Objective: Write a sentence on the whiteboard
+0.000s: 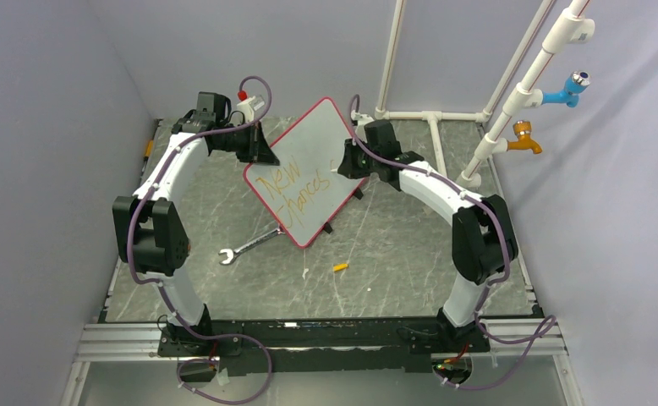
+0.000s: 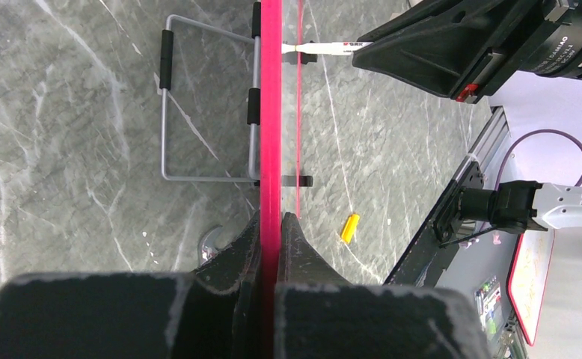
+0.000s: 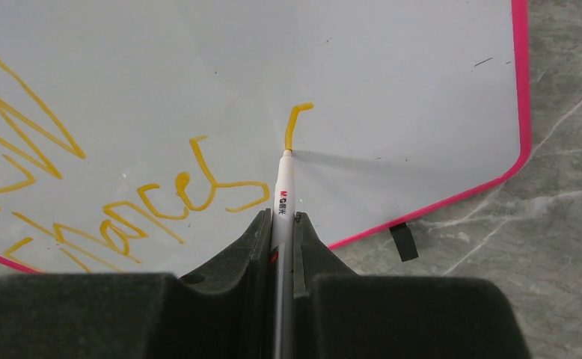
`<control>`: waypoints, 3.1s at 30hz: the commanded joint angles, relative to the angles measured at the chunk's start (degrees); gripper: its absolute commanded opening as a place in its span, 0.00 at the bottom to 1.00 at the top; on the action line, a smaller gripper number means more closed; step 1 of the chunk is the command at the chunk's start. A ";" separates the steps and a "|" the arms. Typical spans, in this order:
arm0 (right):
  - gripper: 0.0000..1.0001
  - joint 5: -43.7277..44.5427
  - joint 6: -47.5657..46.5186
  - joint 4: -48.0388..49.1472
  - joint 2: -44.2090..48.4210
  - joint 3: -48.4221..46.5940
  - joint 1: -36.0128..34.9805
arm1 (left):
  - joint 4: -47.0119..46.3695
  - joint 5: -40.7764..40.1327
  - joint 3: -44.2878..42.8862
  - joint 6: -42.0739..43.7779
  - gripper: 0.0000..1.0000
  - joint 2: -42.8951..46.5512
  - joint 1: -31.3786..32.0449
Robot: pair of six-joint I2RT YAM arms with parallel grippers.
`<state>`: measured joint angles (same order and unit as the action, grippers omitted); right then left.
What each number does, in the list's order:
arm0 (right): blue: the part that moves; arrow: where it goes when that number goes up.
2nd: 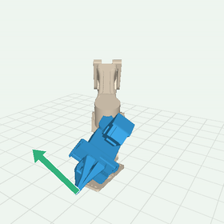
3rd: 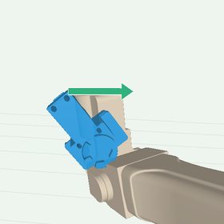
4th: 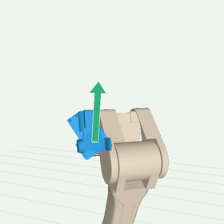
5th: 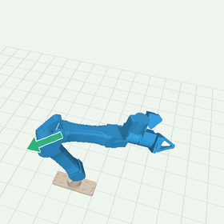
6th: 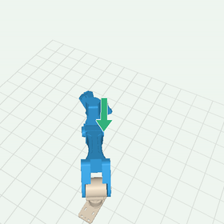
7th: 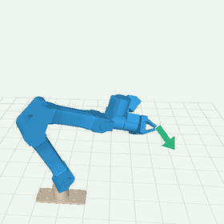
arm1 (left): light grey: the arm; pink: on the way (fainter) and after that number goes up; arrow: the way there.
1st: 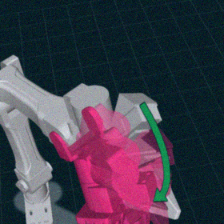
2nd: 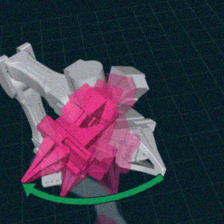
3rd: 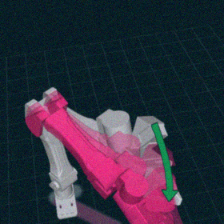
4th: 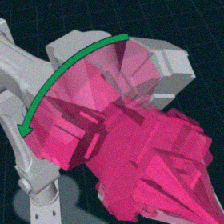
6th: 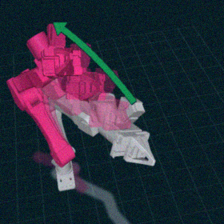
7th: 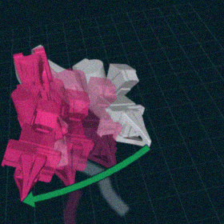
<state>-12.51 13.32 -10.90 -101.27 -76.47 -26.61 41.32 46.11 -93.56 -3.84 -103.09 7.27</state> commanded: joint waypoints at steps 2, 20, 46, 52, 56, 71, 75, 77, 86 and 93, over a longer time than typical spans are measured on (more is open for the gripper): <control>0.00 3.94 0.30 -1.24 -3.04 -4.29 -0.56 | 0.83 -5.14 0.44 4.88 0.00 1.38 1.35; 0.00 4.71 0.39 -3.02 -4.97 -10.19 -0.55 | 0.97 -5.11 0.31 4.89 0.00 1.22 1.34; 0.00 2.10 2.15 -1.91 -6.18 -12.00 -0.55 | 0.99 -5.28 0.39 4.88 0.00 1.20 1.30; 0.00 2.10 2.04 -1.46 -5.58 -11.36 -0.52 | 1.02 -5.24 0.39 4.89 0.00 1.18 1.34; 0.00 2.23 1.71 -1.77 -5.57 -10.42 -0.57 | 0.97 -5.36 0.48 4.94 0.00 1.31 1.35; 0.00 5.77 1.01 -1.65 -3.59 -3.87 -0.54 | 0.87 -5.28 0.48 4.89 0.00 1.44 1.34; 0.00 5.68 1.00 -1.94 -3.04 -4.44 -0.55 | 0.87 -5.23 0.57 4.85 0.00 1.48 1.35; 0.00 5.53 1.09 -2.37 -2.63 -4.79 -0.55 | 0.97 -5.33 0.57 4.93 0.00 1.55 1.34; 0.00 6.26 0.88 -4.56 1.33 -4.97 -0.54 | 0.87 -5.57 0.65 5.05 0.00 2.07 1.34; 0.00 8.39 -0.42 -5.66 5.03 -5.08 -0.46 | 1.51 -7.08 0.18 5.37 0.00 1.45 1.47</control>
<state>-6.20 14.39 -16.80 -100.86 -80.88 -26.85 41.25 45.56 -93.54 -3.66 -102.63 7.79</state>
